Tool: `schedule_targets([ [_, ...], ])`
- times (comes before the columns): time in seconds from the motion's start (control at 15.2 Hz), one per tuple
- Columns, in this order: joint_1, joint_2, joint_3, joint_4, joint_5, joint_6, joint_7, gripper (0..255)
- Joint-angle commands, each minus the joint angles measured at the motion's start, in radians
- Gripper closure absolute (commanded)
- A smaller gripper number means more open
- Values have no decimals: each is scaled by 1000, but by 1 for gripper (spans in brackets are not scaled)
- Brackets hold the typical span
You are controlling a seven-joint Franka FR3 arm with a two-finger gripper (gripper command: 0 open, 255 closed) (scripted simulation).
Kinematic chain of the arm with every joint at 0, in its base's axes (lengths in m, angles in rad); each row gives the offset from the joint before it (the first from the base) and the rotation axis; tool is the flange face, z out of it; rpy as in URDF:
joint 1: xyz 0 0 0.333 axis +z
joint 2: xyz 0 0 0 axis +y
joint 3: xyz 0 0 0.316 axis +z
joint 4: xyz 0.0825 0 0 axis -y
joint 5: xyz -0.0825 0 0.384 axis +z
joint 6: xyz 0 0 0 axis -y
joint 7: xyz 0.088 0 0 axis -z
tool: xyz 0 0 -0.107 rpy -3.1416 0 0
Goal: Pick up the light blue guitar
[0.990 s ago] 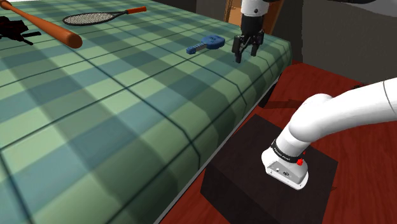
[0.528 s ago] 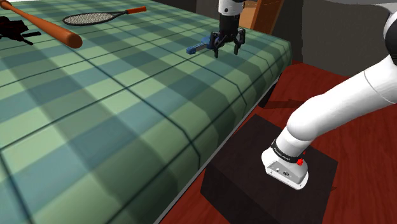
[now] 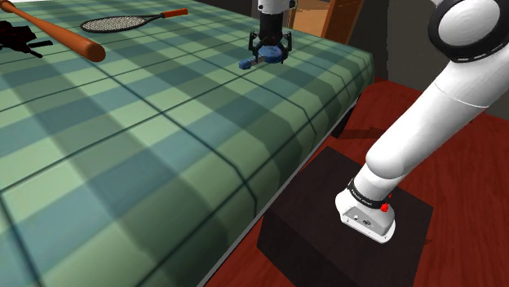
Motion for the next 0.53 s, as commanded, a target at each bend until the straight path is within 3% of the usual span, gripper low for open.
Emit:
schedule_targets([
  [0.0,-10,72,-1,67,-14,8,94,0],
  [0.46,-29,317,-44,366,-55,-28,366,0],
])
